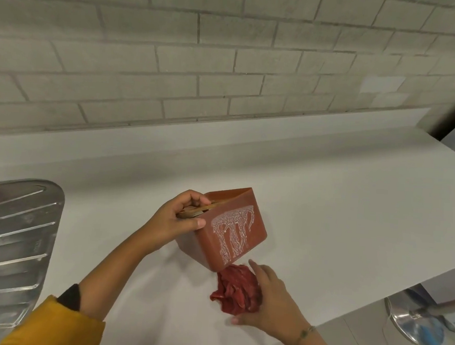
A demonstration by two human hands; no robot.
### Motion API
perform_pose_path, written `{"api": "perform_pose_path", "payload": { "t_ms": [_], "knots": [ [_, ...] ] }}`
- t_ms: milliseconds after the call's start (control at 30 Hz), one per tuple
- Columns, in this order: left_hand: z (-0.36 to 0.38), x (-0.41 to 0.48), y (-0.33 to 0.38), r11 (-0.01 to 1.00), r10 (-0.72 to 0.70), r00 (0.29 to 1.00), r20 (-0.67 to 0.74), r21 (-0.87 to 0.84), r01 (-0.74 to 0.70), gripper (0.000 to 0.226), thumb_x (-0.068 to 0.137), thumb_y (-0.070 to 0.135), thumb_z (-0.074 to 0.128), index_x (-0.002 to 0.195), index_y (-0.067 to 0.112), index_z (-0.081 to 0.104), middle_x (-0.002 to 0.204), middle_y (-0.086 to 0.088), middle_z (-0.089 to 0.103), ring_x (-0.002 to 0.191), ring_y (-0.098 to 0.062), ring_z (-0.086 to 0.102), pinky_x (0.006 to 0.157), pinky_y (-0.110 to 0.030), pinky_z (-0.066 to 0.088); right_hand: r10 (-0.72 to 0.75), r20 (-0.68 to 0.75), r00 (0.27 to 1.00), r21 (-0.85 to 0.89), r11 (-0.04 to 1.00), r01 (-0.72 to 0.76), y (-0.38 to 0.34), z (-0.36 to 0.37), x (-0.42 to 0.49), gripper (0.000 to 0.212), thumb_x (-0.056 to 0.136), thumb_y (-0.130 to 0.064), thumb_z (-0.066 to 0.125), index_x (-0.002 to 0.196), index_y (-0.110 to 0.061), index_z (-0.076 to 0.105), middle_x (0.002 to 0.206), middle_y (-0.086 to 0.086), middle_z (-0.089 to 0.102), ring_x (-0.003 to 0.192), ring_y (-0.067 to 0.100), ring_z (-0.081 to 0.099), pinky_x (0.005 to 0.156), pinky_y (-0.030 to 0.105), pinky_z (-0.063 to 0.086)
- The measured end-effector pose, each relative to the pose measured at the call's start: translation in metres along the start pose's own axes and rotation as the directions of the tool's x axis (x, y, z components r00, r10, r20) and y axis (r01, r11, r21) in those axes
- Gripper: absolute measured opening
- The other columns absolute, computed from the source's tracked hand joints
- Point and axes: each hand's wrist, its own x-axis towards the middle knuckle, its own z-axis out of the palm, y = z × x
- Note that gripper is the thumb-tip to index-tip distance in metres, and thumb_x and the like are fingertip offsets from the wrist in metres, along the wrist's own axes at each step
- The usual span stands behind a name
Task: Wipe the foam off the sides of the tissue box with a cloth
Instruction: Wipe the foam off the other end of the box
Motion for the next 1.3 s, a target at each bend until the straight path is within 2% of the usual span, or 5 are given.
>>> {"api": "perform_pose_path", "payload": {
  "t_ms": [300, 433, 633, 1000, 1300],
  "knots": [
    [-0.001, 0.000, -0.001, 1.000, -0.019, 1.000, 0.002, 0.003, 0.019, 0.029, 0.070, 0.027, 0.064, 0.099, 0.025, 0.059, 0.105, 0.002, 0.065, 0.092, -0.005, 0.064, 0.075, -0.017, 0.051, -0.093, -0.249, 0.964, 0.110, 0.986, 0.124, -0.014, 0.027, 0.014, 0.051, 0.070, -0.014, 0.060, 0.120, -0.026, 0.057, 0.117, -0.002, 0.061, 0.096, 0.022, 0.056, 0.084, 0.033, 0.050],
    [-0.005, -0.002, -0.001, 0.999, -0.017, 1.000, -0.003, -0.030, 0.017, 0.037, 0.063, 0.039, 0.065, 0.098, 0.027, 0.060, 0.103, 0.002, 0.066, 0.093, -0.007, 0.064, 0.077, -0.019, 0.050, 0.151, -0.329, 0.932, 0.710, 0.691, 0.139, -0.010, -0.002, 0.007, 0.025, 0.084, 0.004, 0.051, 0.095, -0.018, 0.054, 0.065, 0.010, 0.072, 0.041, 0.020, 0.060, 0.036, 0.026, 0.045],
    [-0.003, 0.001, -0.003, 1.000, -0.016, 1.000, 0.001, -0.016, 0.016, 0.034, 0.065, 0.034, 0.067, 0.097, 0.026, 0.061, 0.105, 0.003, 0.067, 0.098, -0.009, 0.064, 0.081, -0.021, 0.051, 0.302, -0.454, 0.838, 0.868, 0.363, 0.339, -0.012, -0.064, -0.005, 0.015, 0.095, -0.010, 0.049, 0.091, -0.020, 0.060, 0.088, 0.007, 0.068, 0.070, 0.019, 0.063, 0.058, 0.029, 0.050],
    [-0.003, 0.002, -0.004, 0.998, 0.024, 0.999, -0.031, -0.062, -0.026, 0.035, 0.061, 0.039, 0.066, 0.093, 0.025, 0.064, 0.095, 0.010, 0.070, 0.090, -0.006, 0.065, 0.074, -0.016, 0.051, -0.185, -0.630, 0.754, 0.502, 0.644, 0.577, -0.060, -0.068, 0.009, 0.059, 0.085, 0.014, 0.048, 0.125, -0.030, 0.056, 0.142, -0.005, 0.038, 0.132, 0.014, 0.038, 0.084, 0.036, 0.057],
    [-0.002, 0.007, -0.008, 0.995, 0.068, 0.992, -0.107, -0.061, -0.075, 0.025, 0.064, 0.039, 0.061, 0.086, 0.028, 0.064, 0.088, 0.014, 0.071, 0.084, -0.003, 0.065, 0.071, -0.014, 0.050, -0.338, -0.693, 0.637, -0.033, 0.897, 0.440, -0.079, -0.069, 0.027, 0.046, 0.087, -0.025, 0.044, 0.133, -0.030, 0.050, 0.139, -0.017, 0.037, 0.112, 0.007, 0.035, 0.092, 0.008, 0.029]
  ]
}}
